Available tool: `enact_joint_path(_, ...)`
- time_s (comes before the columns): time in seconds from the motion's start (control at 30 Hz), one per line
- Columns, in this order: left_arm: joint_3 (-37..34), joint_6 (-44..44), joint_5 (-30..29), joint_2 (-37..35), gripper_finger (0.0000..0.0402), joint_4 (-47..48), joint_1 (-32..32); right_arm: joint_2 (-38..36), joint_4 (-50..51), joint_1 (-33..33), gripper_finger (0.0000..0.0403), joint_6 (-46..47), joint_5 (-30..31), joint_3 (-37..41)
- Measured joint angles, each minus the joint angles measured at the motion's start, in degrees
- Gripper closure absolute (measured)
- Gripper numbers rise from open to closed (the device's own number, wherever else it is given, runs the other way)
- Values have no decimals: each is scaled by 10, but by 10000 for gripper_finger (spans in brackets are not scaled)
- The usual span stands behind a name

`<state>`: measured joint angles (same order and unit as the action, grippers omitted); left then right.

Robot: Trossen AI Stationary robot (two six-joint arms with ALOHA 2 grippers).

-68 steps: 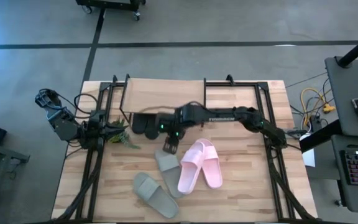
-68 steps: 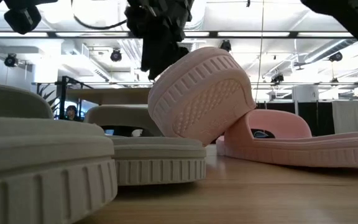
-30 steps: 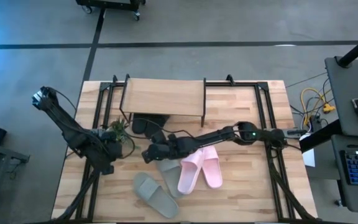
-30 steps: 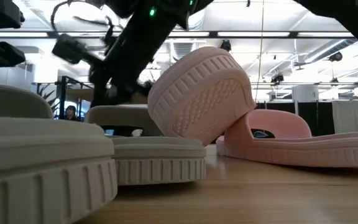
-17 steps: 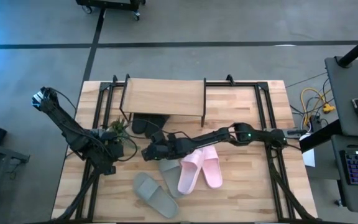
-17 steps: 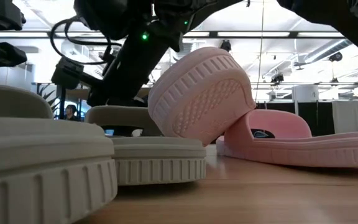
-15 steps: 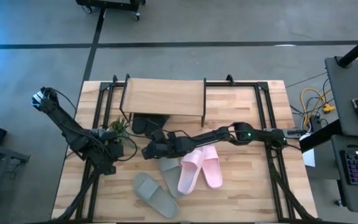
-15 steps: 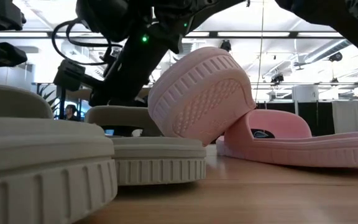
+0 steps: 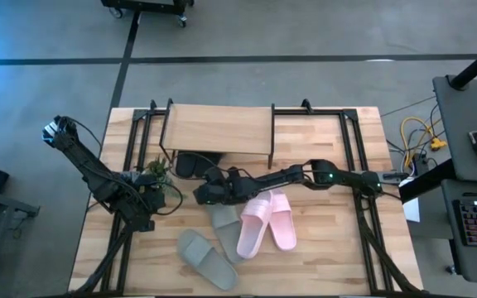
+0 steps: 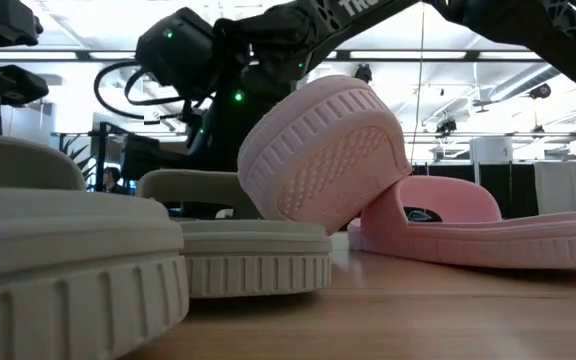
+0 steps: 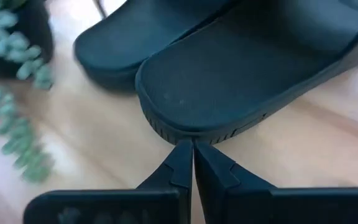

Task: Pick and place slides into the shelf
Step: Adjust the black slide, then move the left pink slide under the shelf

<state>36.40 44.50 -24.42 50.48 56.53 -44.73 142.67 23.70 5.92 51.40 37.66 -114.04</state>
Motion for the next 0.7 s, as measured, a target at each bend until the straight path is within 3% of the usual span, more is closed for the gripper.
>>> enact_joint_path(0.3, 0, 0, 0, 0, 402, 0, 0, -1, 53, -4, 394, 0, -1, -25)
enact_joint_path(0.5, 0, 1, -1, 0, 402, -1, 0, -3, 160, 42, 394, 43, -51, -65)
enact_joint_path(0.7, 0, 1, -14, -4, 402, -26, 0, -6, 344, 70, 392, 129, -19, -145)
